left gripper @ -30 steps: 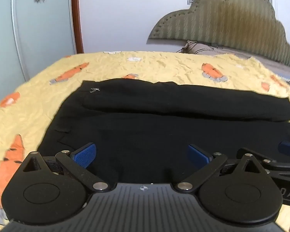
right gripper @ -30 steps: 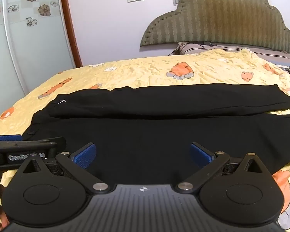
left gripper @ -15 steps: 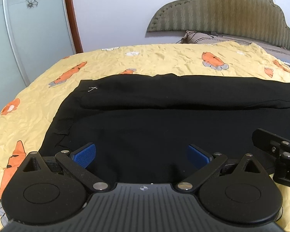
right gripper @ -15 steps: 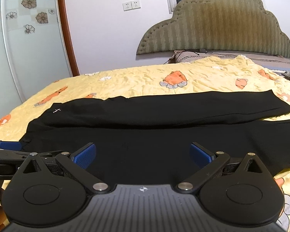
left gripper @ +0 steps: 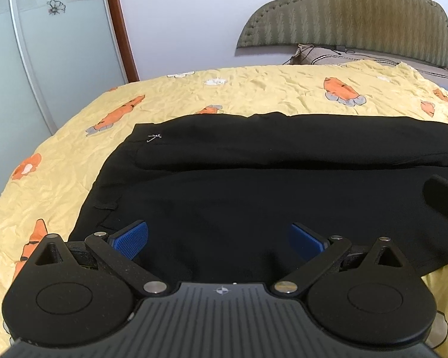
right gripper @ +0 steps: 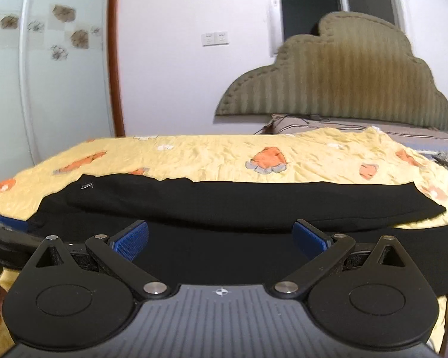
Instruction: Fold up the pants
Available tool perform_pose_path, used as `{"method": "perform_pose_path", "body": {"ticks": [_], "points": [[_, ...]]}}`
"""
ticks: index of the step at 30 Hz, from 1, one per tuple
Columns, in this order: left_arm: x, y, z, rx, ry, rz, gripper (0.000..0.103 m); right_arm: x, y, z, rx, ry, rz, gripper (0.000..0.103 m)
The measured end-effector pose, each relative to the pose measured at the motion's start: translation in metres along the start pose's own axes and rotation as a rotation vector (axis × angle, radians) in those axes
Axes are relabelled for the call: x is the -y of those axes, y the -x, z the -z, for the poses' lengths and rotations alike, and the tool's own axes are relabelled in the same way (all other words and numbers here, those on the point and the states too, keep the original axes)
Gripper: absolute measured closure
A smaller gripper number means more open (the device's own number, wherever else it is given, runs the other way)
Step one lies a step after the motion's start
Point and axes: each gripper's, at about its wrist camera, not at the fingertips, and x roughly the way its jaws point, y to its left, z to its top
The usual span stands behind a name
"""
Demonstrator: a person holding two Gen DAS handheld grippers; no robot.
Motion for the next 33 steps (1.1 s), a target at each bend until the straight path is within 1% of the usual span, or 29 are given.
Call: {"method": "perform_pose_path", "body": {"ticks": [1, 2, 3, 5, 9, 11, 14, 15, 17, 20, 25, 29, 33], "points": [[0.0, 0.0, 0.0, -0.003, 0.003, 0.001, 0.001, 0.002, -0.009, -0.001, -0.071, -0.004, -0.017, 0.0], [-0.001, -0.001, 0.0, -0.003, 0.006, 0.003, 0.001, 0.004, -0.013, 0.001, -0.099, -0.026, -0.021, 0.0], [-0.001, -0.001, 0.001, -0.001, 0.007, 0.003, 0.001, 0.007, -0.012, 0.003, -0.092, -0.054, -0.031, 0.0], [-0.002, -0.001, 0.001, 0.0, 0.009, 0.001, 0.001, 0.007, -0.008, 0.006, -0.064, -0.067, -0.042, 0.0], [-0.005, 0.001, 0.0, 0.01, 0.025, 0.012, 0.001, -0.001, 0.003, -0.003, 0.023, -0.027, 0.022, 0.0], [-0.007, 0.003, 0.0, 0.024, 0.038, 0.008, 0.001, -0.001, 0.006, -0.006, 0.045, -0.023, 0.031, 0.0], [-0.009, 0.003, -0.002, 0.035, 0.046, 0.004, 0.001, 0.008, -0.004, -0.005, -0.019, -0.084, -0.031, 0.0], [-0.01, 0.003, -0.002, 0.034, 0.048, 0.006, 0.001, 0.01, -0.008, -0.003, -0.034, -0.103, -0.036, 0.0], [-0.012, 0.002, -0.002, 0.031, 0.056, 0.013, 0.001, 0.009, -0.011, 0.0, -0.048, -0.099, -0.014, 0.0], [-0.015, 0.002, -0.003, 0.035, 0.066, 0.014, 0.001, 0.006, -0.01, 0.002, -0.037, -0.079, -0.009, 0.0], [-0.014, -0.004, -0.006, 0.019, 0.062, -0.008, 0.001, 0.006, -0.01, 0.002, -0.014, -0.063, -0.016, 0.0], [-0.014, -0.008, -0.007, 0.005, 0.053, -0.031, 0.001, 0.006, -0.016, 0.003, -0.049, -0.048, -0.041, 0.0], [-0.016, -0.012, -0.007, -0.007, 0.052, -0.045, 0.001, 0.0, -0.018, 0.0, -0.048, -0.027, -0.08, 0.0]]}}
